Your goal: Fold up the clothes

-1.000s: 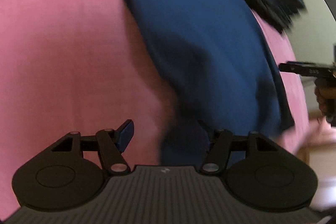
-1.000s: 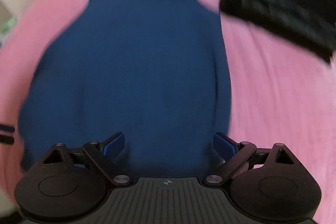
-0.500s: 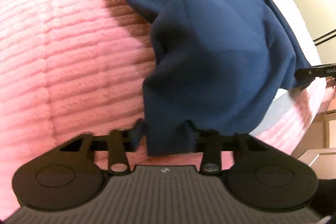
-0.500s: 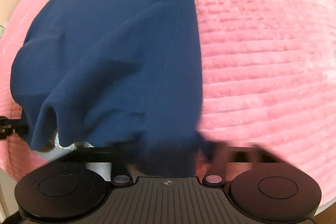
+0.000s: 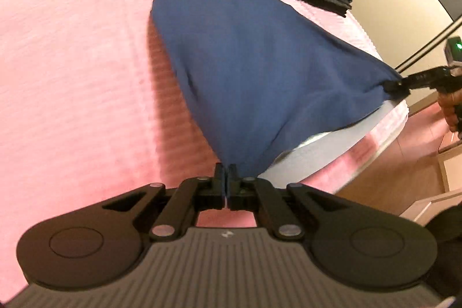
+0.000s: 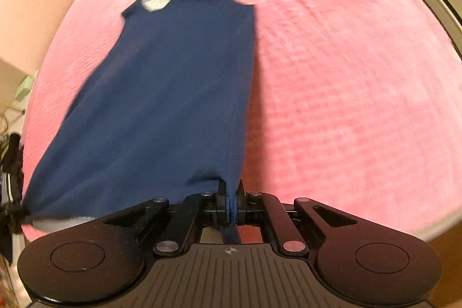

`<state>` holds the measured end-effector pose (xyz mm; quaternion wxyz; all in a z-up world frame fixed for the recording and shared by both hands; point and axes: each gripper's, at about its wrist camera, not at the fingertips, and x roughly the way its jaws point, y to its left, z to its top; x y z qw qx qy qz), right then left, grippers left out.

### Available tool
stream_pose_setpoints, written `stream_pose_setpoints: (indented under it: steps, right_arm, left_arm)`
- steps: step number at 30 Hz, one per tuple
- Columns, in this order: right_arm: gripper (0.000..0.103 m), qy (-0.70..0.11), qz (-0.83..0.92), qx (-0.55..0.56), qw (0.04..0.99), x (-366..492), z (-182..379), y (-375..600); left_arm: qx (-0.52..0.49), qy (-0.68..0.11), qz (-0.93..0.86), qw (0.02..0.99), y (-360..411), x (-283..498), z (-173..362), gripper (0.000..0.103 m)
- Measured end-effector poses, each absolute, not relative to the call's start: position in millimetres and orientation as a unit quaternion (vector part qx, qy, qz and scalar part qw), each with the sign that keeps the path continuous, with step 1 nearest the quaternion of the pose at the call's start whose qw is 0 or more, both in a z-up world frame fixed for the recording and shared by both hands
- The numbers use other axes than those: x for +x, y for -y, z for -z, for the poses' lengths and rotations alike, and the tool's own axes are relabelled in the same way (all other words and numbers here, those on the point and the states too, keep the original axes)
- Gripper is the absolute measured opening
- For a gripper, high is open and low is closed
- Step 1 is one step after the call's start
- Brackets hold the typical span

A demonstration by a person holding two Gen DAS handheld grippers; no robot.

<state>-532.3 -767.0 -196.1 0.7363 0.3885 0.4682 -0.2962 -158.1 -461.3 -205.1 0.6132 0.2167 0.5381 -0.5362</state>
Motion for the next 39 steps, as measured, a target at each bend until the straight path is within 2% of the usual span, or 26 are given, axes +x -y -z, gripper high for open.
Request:
stream_pose_setpoints:
  steps: [5, 9, 10, 11, 12, 15, 17, 19, 20, 22, 24, 25, 26, 27, 28, 31, 32, 36, 39]
  right_arm:
    - [0.001, -0.483, 0.379, 0.435, 0.658, -571, 238, 756]
    - [0.005, -0.535, 0.380, 0.401, 0.639, -574, 264, 745]
    - [0.028, -0.542, 0.377, 0.393, 0.640, -575, 268, 743]
    - [0.068, -0.536, 0.371, 0.388, 0.651, -574, 268, 745]
    - [0.080, -0.531, 0.365, 0.383, 0.663, -573, 268, 746]
    - [0.082, -0.526, 0.340, 0.349, 0.697, -564, 270, 750]
    - [0.081, -0.534, 0.321, 0.309, 0.718, -552, 275, 752]
    - [0.080, -0.540, 0.304, 0.281, 0.733, -542, 287, 756]
    - [0.070, -0.541, 0.298, 0.277, 0.736, -537, 294, 759]
    - [0.059, -0.548, 0.290, 0.276, 0.734, -531, 310, 767]
    - [0.026, -0.560, 0.286, 0.280, 0.726, -530, 324, 778]
    - [0.002, -0.565, 0.283, 0.286, 0.721, -532, 331, 783]
    - [0.002, -0.563, 0.281, 0.296, 0.719, -536, 331, 789]
    - [0.002, -0.561, 0.283, 0.303, 0.717, -541, 330, 794]
    - [0.001, -0.557, 0.303, 0.299, 0.713, -550, 322, 801]
    - [0.000, -0.540, 0.347, 0.329, 0.693, -583, 311, 822]
    - [0.000, -0.556, 0.359, 0.314, 0.681, -587, 314, 824]
    - [0.000, -0.578, 0.360, 0.314, 0.662, -592, 327, 829]
    - [0.000, -0.562, 0.350, 0.296, 0.689, -572, 315, 821]
  left_arm:
    - [0.265, -0.620, 0.475, 0.565, 453, -173, 266, 0.000]
    - [0.269, -0.622, 0.459, 0.575, 439, -173, 282, 0.007]
    - [0.263, -0.624, 0.453, 0.580, 431, -169, 282, 0.009]
    - [0.257, -0.625, 0.449, 0.585, 427, -166, 283, 0.014]
    - [0.252, -0.625, 0.445, 0.589, 428, -165, 285, 0.016]
    - [0.250, -0.618, 0.445, 0.597, 440, -163, 296, 0.020]
    - [0.253, -0.613, 0.451, 0.598, 453, -166, 303, 0.027]
    - [0.257, -0.606, 0.459, 0.597, 466, -172, 311, 0.029]
    - [0.257, -0.604, 0.461, 0.597, 473, -174, 316, 0.029]
    - [0.259, -0.601, 0.465, 0.597, 485, -179, 327, 0.030]
    - [0.253, -0.605, 0.464, 0.595, 496, -182, 339, 0.031]
    - [0.250, -0.609, 0.463, 0.593, 500, -184, 345, 0.030]
    - [0.254, -0.608, 0.463, 0.593, 504, -186, 349, 0.029]
    - [0.269, -0.600, 0.464, 0.593, 508, -191, 350, 0.023]
    - [0.284, -0.591, 0.470, 0.591, 510, -194, 347, 0.000]
    - [0.272, -0.586, 0.495, 0.581, 509, -200, 323, 0.000]
    - [0.281, -0.581, 0.503, 0.574, 508, -204, 319, 0.000]
    - [0.303, -0.602, 0.487, 0.555, 503, -203, 331, 0.001]
    - [0.296, -0.599, 0.473, 0.574, 499, -193, 328, 0.010]
